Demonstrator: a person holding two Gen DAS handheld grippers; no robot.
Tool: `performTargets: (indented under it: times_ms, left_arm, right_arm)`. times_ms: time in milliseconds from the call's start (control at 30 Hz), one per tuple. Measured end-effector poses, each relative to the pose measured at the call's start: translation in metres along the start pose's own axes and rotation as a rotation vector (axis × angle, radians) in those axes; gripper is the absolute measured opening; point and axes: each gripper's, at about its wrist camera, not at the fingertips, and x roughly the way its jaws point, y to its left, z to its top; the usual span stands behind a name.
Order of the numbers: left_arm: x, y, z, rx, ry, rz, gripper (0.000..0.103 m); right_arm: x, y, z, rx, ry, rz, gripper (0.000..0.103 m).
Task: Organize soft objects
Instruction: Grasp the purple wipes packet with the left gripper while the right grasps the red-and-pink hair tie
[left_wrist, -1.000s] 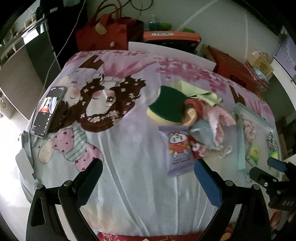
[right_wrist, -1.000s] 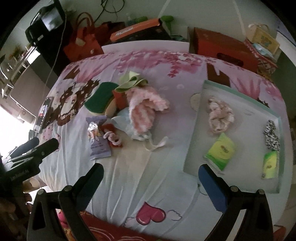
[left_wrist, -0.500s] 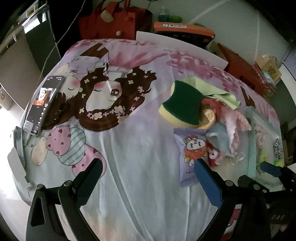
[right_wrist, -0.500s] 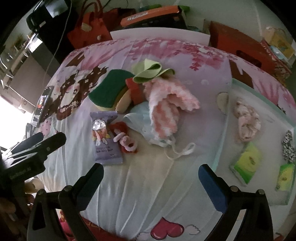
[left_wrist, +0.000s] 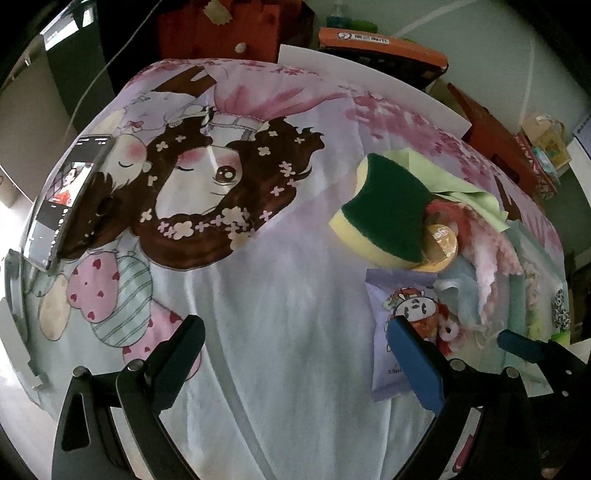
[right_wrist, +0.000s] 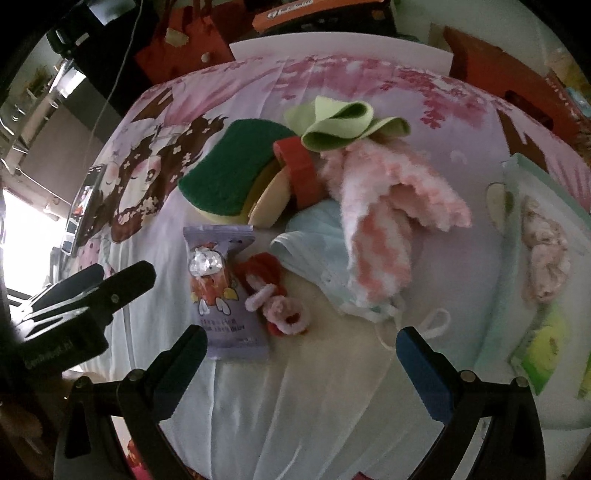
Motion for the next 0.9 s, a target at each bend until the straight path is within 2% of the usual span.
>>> performTargets:
  times_ms: [300, 433, 600, 733, 800, 900]
  left_arm:
    - [0.013, -0.004, 0.007, -0.009, 0.024, -0.029, 0.099]
    - [0.018, -0.004, 0.008, -0.022, 0.038, -0.044, 0.099]
    - [0.021, -0.004, 0.010, -0.042, 0.043, -0.055, 0.099]
    - [0.022, -0.007, 0.012, -0.041, 0.052, -0.062, 0.099]
    - [0.023, -0.009, 0.012, -0.041, 0.057, -0.067, 0.099]
    - [0.024, -0.013, 0.011, -0.035, 0.060, -0.070, 0.099]
  right_arm:
    - [0.012, 0.002, 0.007, -0.001, -0.020, 0.046, 0.101]
    - [0.014, 0.001, 0.009, 0.002, -0.026, 0.044, 0.086]
    - [0.015, -0.001, 0.010, 0.009, -0.028, 0.049, 0.074]
    - [0.014, -0.005, 0.008, 0.023, -0.032, 0.049, 0.051]
    - [0.015, -0.008, 0.006, 0.039, -0.029, 0.058, 0.048]
    - [0.014, -0.011, 0.004, 0.056, -0.031, 0.071, 0.038]
